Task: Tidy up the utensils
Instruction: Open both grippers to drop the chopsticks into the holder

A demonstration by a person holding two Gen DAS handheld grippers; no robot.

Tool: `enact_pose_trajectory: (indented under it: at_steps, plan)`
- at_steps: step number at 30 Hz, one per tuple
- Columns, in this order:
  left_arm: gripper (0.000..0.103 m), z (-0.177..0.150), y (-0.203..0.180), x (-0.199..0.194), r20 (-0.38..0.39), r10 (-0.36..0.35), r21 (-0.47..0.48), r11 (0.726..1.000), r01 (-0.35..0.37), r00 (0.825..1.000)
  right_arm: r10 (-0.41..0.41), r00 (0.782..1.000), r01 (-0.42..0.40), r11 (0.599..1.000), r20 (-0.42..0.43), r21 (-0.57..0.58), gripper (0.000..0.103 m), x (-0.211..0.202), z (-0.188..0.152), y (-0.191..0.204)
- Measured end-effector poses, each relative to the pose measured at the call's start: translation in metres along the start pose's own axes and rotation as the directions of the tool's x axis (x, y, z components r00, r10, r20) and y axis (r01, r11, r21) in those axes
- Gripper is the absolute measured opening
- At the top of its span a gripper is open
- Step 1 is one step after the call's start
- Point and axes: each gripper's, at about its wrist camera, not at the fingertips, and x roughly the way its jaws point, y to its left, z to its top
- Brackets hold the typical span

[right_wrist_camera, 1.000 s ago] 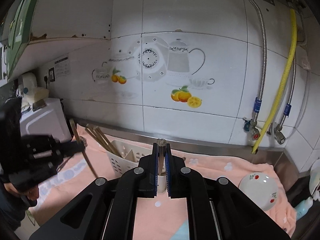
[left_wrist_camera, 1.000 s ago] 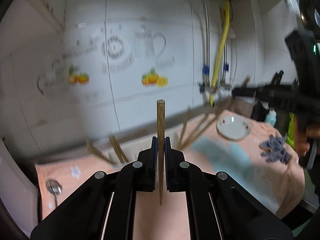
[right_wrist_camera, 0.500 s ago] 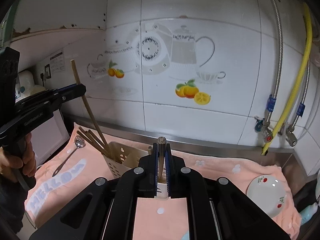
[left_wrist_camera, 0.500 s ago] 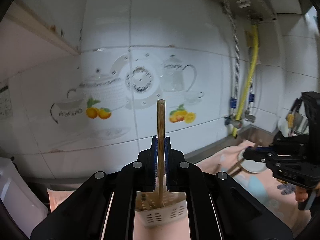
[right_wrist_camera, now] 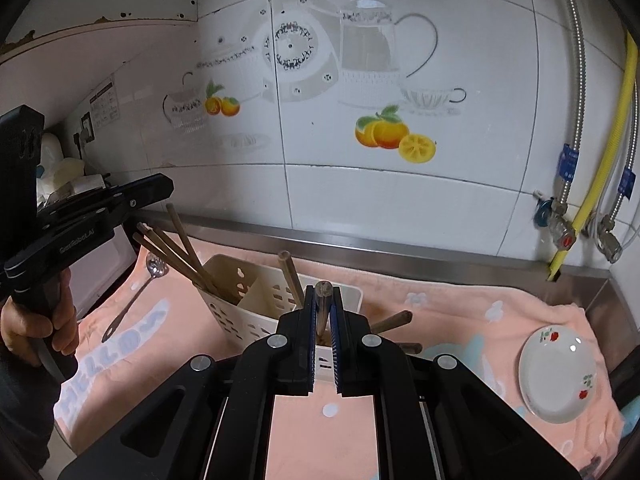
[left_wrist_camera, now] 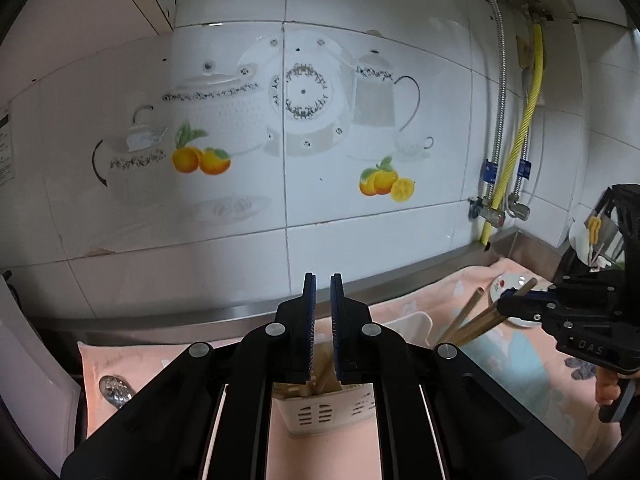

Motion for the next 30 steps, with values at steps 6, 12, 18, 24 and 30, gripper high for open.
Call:
enact_pose_trajectory:
  at_steps: [6,12,18,24,30]
  plan:
    - [0.036,-0.004,0.000,-0.011,0.014,0.015,-0.003,1.000,-0.015,1.000,-0.011,0.999,0.010,1.000,0.030,0.011,0.017,-0.011,-0.003,-0.003]
    - [0.059,-0.014,0.003,-0.035,0.035,0.023,-0.023,0.999,-0.023,0.999,-0.031,0.997,0.031,1.000,0.068,-0.001,0.032,-0.031,-0.014,0.004]
    - [0.080,-0.035,-0.003,-0.059,0.048,0.039,-0.019,0.999,-0.038,0.998,-0.050,0.995,0.053,0.998,0.091,-0.032,0.045,-0.045,-0.037,0.020]
    - [0.096,-0.058,-0.003,-0.077,0.049,0.052,-0.038,0.998,-0.050,0.997,-0.061,0.992,0.065,0.997,0.108,-0.032,0.061,-0.056,-0.060,0.036]
    - [0.098,-0.079,0.000,-0.092,0.036,0.070,-0.055,0.996,-0.068,0.997,-0.074,0.992,0.078,0.996,0.105,-0.037,0.072,-0.060,-0.079,0.050]
